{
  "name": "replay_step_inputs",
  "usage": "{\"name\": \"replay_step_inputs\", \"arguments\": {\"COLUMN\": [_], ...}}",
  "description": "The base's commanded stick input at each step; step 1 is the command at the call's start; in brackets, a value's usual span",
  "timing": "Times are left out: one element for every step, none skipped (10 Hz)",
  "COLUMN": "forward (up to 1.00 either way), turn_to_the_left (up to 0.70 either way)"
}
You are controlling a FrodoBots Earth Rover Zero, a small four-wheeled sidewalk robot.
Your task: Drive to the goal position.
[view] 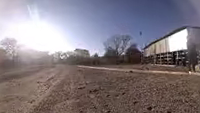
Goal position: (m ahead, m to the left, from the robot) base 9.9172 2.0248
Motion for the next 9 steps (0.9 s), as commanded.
{"name": "replay_step_inputs", "arguments": {"forward": [0.5, 0.5, 0.5, 0.5, 0.5, 0.5, 0.5, 0.5, 0.5], "turn_to_the_left": [0.09, 0.0, 0.0, 0.0, 0.0, 0.0, 0.0, 0.0, 0.0]}}
